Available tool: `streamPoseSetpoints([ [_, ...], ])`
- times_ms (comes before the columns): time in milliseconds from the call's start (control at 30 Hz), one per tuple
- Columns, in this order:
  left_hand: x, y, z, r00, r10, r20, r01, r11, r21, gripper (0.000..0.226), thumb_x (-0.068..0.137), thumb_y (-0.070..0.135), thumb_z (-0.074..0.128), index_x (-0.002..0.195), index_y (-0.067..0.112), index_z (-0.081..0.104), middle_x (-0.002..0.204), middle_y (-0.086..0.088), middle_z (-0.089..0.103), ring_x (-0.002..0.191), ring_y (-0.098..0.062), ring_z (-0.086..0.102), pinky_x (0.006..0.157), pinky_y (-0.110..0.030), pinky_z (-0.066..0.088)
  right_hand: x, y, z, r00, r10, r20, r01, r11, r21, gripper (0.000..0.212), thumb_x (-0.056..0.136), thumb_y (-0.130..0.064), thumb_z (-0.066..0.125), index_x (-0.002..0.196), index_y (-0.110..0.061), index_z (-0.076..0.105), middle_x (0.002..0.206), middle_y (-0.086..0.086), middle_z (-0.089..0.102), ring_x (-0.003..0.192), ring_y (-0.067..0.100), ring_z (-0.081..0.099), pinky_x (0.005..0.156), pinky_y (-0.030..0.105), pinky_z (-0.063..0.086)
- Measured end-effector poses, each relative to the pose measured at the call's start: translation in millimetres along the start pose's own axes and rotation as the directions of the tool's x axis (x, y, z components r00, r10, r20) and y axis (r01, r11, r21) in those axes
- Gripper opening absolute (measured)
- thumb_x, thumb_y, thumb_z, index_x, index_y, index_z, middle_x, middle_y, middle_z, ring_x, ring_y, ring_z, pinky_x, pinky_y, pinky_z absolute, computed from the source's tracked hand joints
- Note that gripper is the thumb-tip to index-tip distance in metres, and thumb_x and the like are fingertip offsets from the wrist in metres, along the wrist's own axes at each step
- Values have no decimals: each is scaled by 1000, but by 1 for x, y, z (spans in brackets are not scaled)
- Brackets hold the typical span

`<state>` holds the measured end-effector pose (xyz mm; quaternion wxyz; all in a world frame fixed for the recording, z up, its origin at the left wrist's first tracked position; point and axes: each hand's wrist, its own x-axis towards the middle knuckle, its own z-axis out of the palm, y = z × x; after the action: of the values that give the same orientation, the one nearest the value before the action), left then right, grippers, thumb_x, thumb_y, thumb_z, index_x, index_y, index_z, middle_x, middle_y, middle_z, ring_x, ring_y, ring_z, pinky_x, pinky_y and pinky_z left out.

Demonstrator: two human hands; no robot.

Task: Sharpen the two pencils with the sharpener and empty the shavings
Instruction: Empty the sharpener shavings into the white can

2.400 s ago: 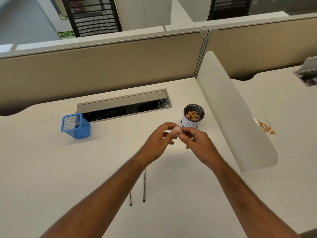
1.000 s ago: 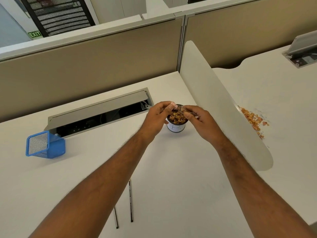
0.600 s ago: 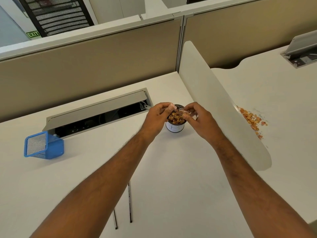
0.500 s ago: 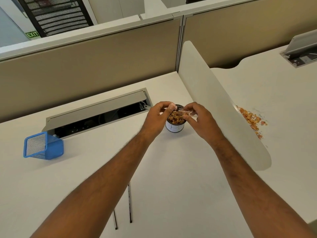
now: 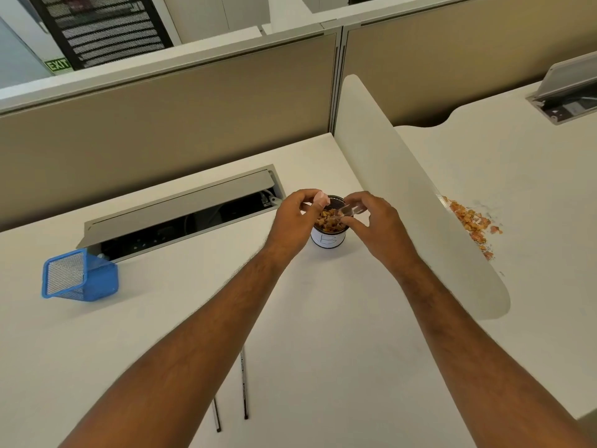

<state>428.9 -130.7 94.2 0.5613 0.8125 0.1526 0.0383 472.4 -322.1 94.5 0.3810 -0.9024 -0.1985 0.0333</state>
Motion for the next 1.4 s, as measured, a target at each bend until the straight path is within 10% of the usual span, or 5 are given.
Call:
streamPoseSetpoints([
  [267, -3, 0, -7, 1000, -11, -2, 11, 1000, 15, 34, 114, 37, 62, 134, 13, 76, 138, 0, 74, 111, -7, 64, 85, -8, 41, -1, -10, -6, 997, -78, 14, 79, 995, -64, 51, 108, -10, 62, 157, -19, 53, 135, 10, 69, 126, 29, 57, 106, 42, 50],
  [533, -12, 1, -12, 999, -51, -13, 51, 999, -7, 35, 112, 36, 66, 139, 15, 75, 128, 10, 67, 108, 2, 62, 86, -9, 42, -2, -14, -7, 989, 75, -126, -56, 986, 154, 29, 100, -13, 74, 129, -17, 70, 121, -3, 74, 102, 11, 66, 75, 6, 48],
  [667, -23, 1, -14, 996, -89, -20, 86, 988, -130, 36, 113, 39, 65, 139, 18, 75, 136, 8, 68, 130, -15, 64, 105, -34, 57, -9, -15, -3, 975, 206, -81, -159, 907, 391, 22, 95, -10, 79, 112, -23, 73, 112, -5, 79, 105, 12, 75, 83, 34, 65],
  [900, -58, -7, -27, 992, -117, -50, 106, 976, -189, 33, 112, 41, 64, 138, 24, 76, 118, 27, 74, 100, 24, 66, 68, -5, 56, -44, -30, 16, 971, 238, 28, -195, 716, 670, 21, 88, -14, 83, 105, -22, 75, 109, -5, 83, 102, 14, 80, 75, 31, 64],
  [1400, -151, -18, -64, 980, -174, -94, 148, 961, -235, 21, 112, 40, 62, 129, 34, 74, 121, 18, 76, 115, -12, 72, 71, -5, 58, -115, -71, 38, 974, 176, 141, -225, 780, 584, 28, 91, -8, 83, 109, -27, 73, 108, -7, 81, 101, 10, 78, 81, 26, 65],
])
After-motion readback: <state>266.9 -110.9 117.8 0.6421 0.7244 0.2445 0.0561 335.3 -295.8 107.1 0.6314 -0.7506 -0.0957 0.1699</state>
